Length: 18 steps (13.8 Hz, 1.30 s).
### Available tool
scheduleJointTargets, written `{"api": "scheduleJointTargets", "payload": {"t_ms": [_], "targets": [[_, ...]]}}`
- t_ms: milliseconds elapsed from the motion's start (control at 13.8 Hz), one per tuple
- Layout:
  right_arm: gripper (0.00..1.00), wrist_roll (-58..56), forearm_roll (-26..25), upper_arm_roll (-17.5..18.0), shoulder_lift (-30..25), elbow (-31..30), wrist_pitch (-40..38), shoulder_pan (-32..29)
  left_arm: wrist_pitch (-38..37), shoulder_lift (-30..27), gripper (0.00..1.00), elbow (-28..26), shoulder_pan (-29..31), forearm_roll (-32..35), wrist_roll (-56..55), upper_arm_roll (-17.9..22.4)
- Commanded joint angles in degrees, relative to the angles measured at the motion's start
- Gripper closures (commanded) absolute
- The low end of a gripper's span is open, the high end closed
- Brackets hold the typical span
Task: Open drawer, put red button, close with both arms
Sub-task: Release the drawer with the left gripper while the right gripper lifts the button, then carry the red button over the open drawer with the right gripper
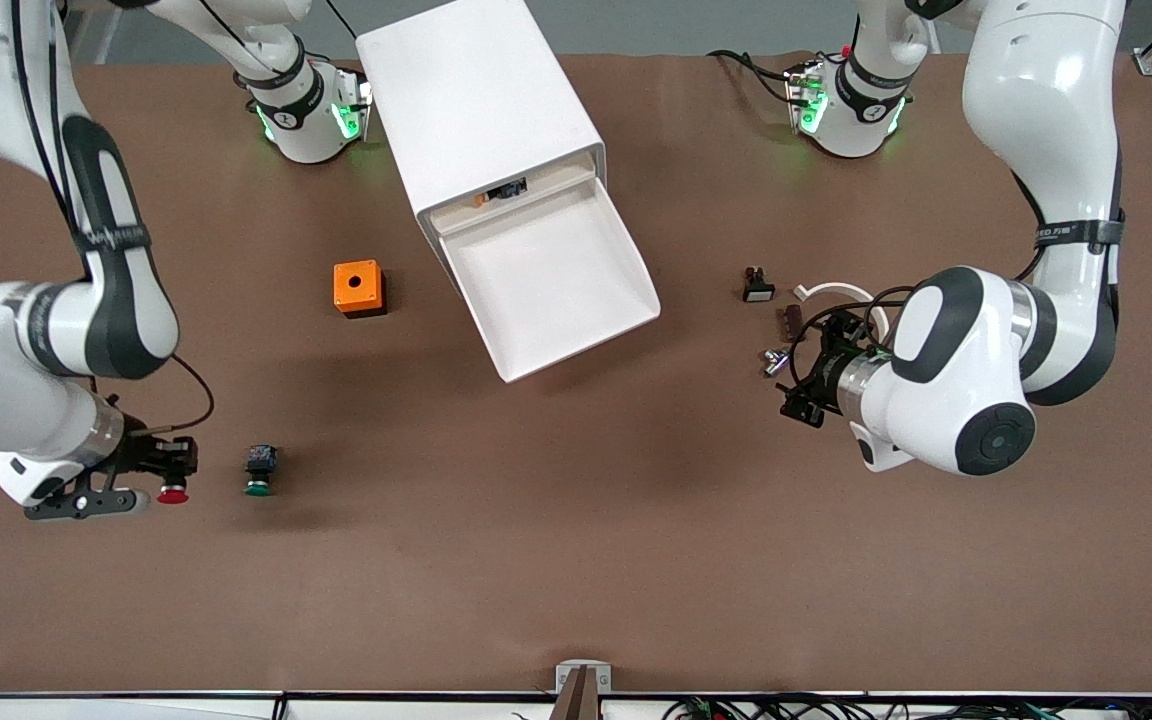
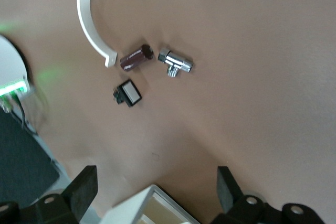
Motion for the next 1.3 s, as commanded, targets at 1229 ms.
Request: {"api": "scheduleJointTargets", "payload": {"t_ms": [1229], "targets": [[0.98, 91.3, 5.2, -0.1, -3.8, 7.9, -13.5, 43.9, 16.5, -14.6, 0.0, -19.2, -2.1, 7.9, 32.3, -4.0]]}}
